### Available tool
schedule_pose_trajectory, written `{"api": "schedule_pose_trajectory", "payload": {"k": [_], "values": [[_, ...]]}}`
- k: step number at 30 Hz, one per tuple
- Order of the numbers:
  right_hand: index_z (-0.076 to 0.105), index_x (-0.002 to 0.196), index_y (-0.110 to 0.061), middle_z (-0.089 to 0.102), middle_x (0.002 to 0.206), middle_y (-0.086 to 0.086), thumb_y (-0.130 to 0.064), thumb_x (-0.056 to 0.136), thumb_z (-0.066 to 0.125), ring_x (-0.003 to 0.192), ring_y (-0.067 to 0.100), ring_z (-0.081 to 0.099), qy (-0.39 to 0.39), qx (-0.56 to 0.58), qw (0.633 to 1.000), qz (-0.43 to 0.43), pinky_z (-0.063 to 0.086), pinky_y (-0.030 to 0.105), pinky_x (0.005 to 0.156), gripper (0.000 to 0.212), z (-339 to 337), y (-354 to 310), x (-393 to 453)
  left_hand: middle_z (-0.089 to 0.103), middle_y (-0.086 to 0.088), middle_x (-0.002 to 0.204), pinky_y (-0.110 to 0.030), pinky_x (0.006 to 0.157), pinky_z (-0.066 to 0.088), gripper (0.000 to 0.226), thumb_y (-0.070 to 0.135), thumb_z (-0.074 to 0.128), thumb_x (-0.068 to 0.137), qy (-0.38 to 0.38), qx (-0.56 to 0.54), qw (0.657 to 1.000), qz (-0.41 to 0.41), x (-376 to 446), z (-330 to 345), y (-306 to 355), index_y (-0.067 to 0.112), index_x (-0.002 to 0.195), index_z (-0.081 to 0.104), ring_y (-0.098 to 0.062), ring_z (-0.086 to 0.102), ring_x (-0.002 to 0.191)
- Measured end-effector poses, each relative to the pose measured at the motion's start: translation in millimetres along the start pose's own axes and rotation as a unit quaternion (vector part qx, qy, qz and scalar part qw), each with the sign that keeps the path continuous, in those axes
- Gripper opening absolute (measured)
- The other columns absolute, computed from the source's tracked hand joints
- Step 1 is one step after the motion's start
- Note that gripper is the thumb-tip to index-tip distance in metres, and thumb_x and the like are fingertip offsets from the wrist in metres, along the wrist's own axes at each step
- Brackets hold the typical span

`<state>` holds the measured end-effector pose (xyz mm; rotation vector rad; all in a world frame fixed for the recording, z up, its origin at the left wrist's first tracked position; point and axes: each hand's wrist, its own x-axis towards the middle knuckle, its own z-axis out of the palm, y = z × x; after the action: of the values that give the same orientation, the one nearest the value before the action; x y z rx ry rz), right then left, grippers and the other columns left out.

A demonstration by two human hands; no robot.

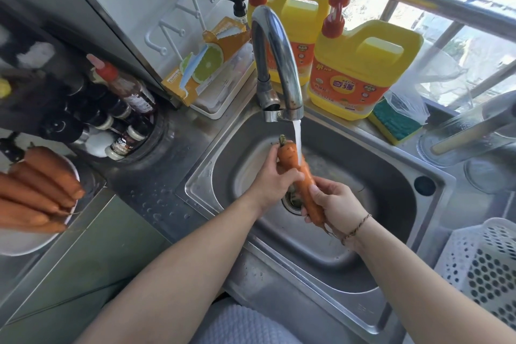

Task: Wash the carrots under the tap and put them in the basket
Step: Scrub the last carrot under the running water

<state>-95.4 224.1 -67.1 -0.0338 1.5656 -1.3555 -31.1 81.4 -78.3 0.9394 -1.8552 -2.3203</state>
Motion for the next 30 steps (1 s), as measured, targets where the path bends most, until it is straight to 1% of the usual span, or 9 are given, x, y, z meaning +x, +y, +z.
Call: {"api": "schedule_pose_trajectory", "payload": {"k": [3,5,8,12,14,20,24,27,30], "values": [[0.066,0.113,-0.009,0.068,0.084,0.015,-0.012,0.103,0.048,0.061,0.023,0.062,0.000,0.019,1.000,0.002,0.053,0.031,0.055,0.021,1.3,-3.9,-1.2,0.061,0.001,0.099,-0.010,0.070,0.049,0.019,0.020,0.050,0.096,0.053,-0.012,0.999,-0.002,5.6,6.3,7.5,0.025,0.113,0.054,0.001,0.061,0.084],[0.065,0.116,-0.009,0.068,0.085,0.017,-0.013,0.103,0.050,0.062,0.024,0.063,0.014,0.019,1.000,0.004,0.056,0.037,0.061,0.021,-1.0,-4.5,2.4,0.060,0.000,0.103,-0.017,0.077,0.049,0.027,0.029,0.049,0.086,0.050,-0.017,0.999,-0.001,5.5,8.9,6.5,0.031,0.113,0.053,-0.006,0.058,0.091],[0.066,0.117,-0.008,0.067,0.081,0.015,-0.014,0.102,0.051,0.062,0.025,0.062,0.013,0.011,1.000,0.010,0.054,0.038,0.065,0.022,-5.1,-3.1,1.8,0.058,0.002,0.102,-0.017,0.080,0.051,0.042,0.018,0.061,0.080,0.000,-0.003,1.000,0.004,1.8,7.8,2.2,0.033,0.117,0.050,-0.003,0.058,0.089],[0.067,0.105,-0.006,0.067,0.080,0.013,-0.008,0.103,0.046,0.061,0.024,0.060,-0.008,0.064,0.998,0.014,0.053,0.036,0.058,0.021,-1.4,-4.5,-5.4,0.064,0.002,0.101,-0.021,0.080,0.048,0.016,0.026,0.053,0.089,0.050,-0.035,0.998,-0.026,1.7,5.7,6.1,0.037,0.099,0.060,-0.010,0.060,0.095],[0.066,0.105,-0.003,0.066,0.082,0.014,-0.006,0.103,0.044,0.059,0.023,0.058,-0.013,0.079,0.997,0.012,0.053,0.031,0.053,0.022,-1.6,-5.7,-6.0,0.063,-0.001,0.105,-0.021,0.074,0.045,0.021,0.018,0.046,0.099,0.048,-0.044,0.997,-0.042,1.6,8.7,6.2,0.034,0.102,0.058,-0.010,0.059,0.095],[0.062,0.114,0.002,0.065,0.083,0.015,-0.008,0.103,0.044,0.061,0.025,0.059,-0.028,0.100,0.994,0.033,0.050,0.036,0.060,0.024,-6.2,-3.3,-4.2,0.059,0.003,0.100,-0.013,0.071,0.050,0.043,0.009,0.064,0.082,-0.007,-0.054,0.998,-0.012,-1.6,8.6,6.6,0.033,0.115,0.053,0.007,0.062,0.079],[0.060,0.118,0.001,0.065,0.090,0.017,-0.009,0.103,0.044,0.063,0.025,0.059,-0.036,0.123,0.991,0.048,0.054,0.033,0.053,0.024,-4.2,-7.8,-2.5,0.065,0.002,0.106,-0.020,0.070,0.044,0.023,0.023,0.036,0.105,0.052,-0.030,0.997,-0.057,3.3,4.4,14.5,0.032,0.105,0.057,0.000,0.062,0.093],[0.060,0.118,0.002,0.066,0.090,0.017,-0.009,0.103,0.044,0.063,0.026,0.058,-0.043,0.129,0.989,0.063,0.054,0.035,0.055,0.025,-9.3,-9.1,-1.3,0.063,0.005,0.101,-0.013,0.074,0.049,0.016,0.018,0.055,0.099,0.020,0.006,0.999,-0.029,1.9,3.7,11.9,0.031,0.106,0.056,0.006,0.062,0.086],[0.062,0.117,0.002,0.066,0.088,0.015,-0.009,0.103,0.045,0.061,0.024,0.060,-0.038,0.101,0.993,0.053,0.056,0.035,0.055,0.024,-12.3,-8.4,-3.2,0.060,0.003,0.096,-0.015,0.079,0.051,0.040,0.012,0.068,0.076,-0.013,-0.010,1.000,0.007,0.4,3.6,5.0,0.029,0.109,0.052,0.006,0.062,0.080]]}}
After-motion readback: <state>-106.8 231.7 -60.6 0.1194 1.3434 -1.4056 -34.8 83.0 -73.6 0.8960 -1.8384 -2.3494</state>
